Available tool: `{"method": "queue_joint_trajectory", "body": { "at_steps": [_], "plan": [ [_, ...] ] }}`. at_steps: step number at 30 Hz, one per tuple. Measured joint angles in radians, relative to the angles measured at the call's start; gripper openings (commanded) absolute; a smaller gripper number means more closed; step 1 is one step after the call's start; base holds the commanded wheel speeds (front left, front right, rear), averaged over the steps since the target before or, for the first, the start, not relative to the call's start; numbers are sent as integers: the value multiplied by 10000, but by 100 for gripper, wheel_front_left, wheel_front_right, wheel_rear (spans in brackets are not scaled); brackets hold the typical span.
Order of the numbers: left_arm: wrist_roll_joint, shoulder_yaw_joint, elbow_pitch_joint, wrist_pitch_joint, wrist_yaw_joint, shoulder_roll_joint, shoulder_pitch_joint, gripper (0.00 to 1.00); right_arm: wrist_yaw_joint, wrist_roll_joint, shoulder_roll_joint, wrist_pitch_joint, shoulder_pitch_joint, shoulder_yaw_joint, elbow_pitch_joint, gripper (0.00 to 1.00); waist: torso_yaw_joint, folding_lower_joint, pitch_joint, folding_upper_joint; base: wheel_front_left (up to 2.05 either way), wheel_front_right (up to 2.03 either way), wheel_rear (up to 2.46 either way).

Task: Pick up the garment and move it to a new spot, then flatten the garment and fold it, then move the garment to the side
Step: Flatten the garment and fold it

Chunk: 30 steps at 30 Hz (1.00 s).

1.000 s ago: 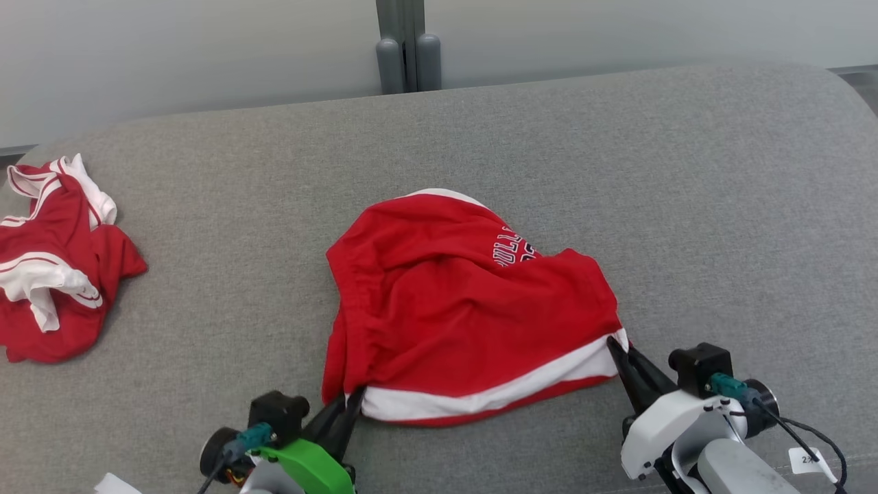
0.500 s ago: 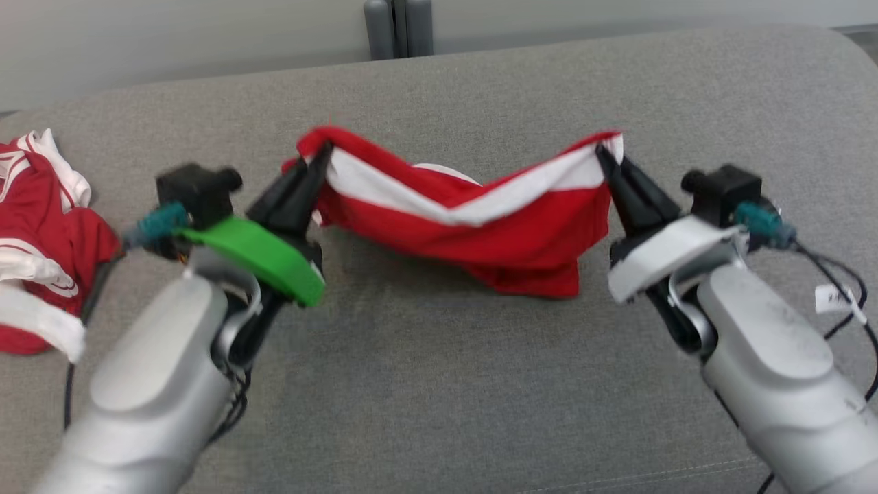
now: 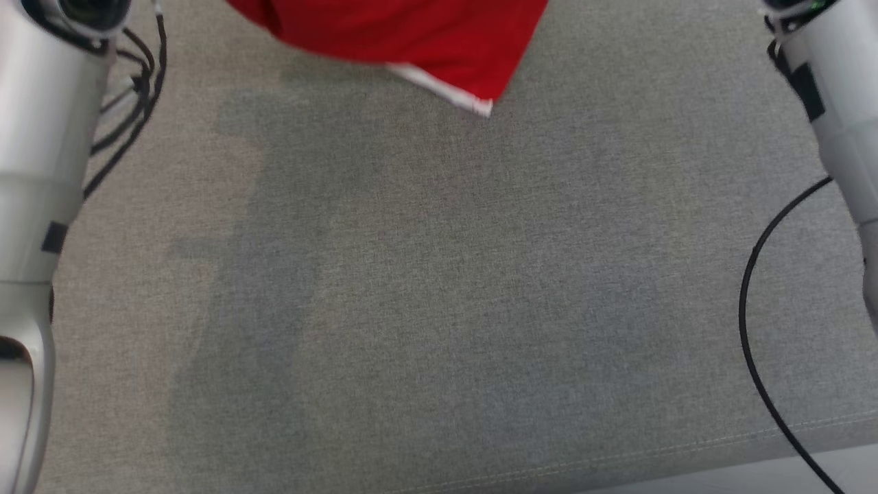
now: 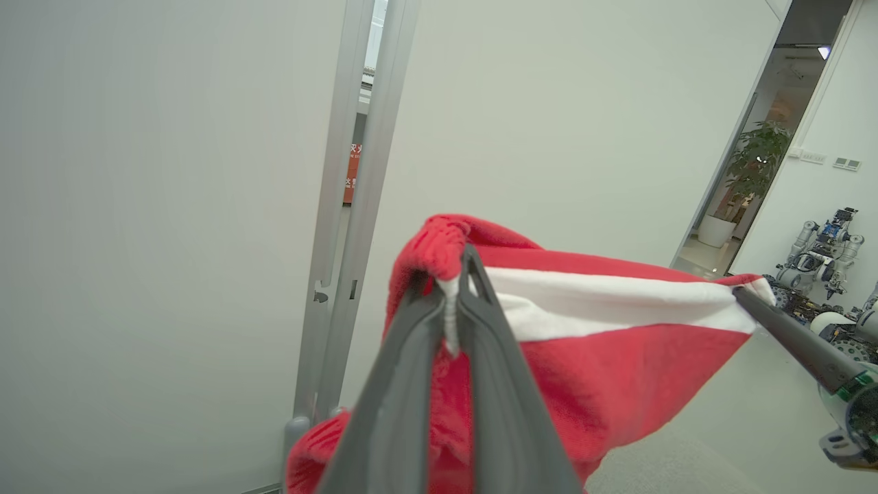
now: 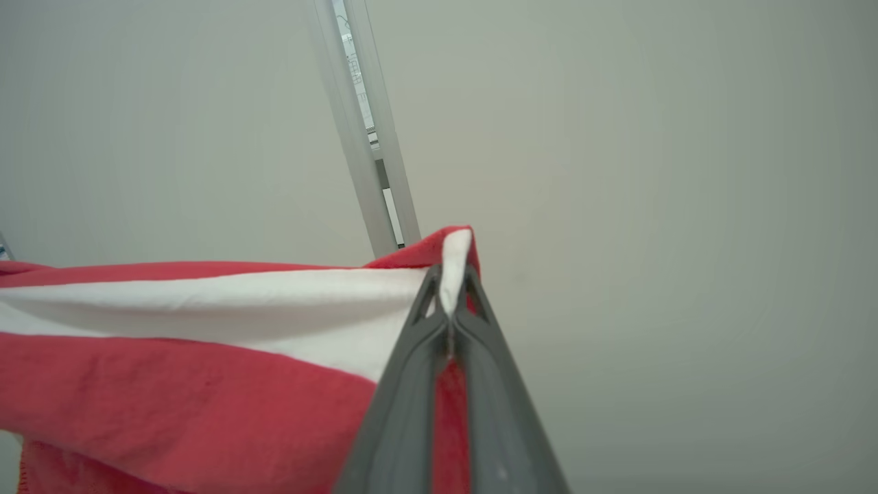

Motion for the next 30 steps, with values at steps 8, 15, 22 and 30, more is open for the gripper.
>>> {"method": "queue_joint_trajectory", "body": {
  "at_steps": [8,15,22,30],
  "plan": [
    [-385,-472,688,-625,0,-59,-1992,0,0,-35,-17,-276,-1906,675,920,0,-103,1,582,0,0,0,0],
    [-890,-1218,832,-922,0,140,-1970,0,0,349,-155,-383,-1957,1469,1212,0,-116,0,763,0,0,0,0],
    [-1361,-2138,313,-1756,0,512,241,0,-2,988,-453,-476,169,2378,472,0,-154,0,597,0,0,0,0],
    [-1342,-1954,-514,-2132,4,477,4067,0,4,1383,-1290,-489,4179,1967,-1707,0,-131,0,-76,0,0,0,0]
  ]
}}
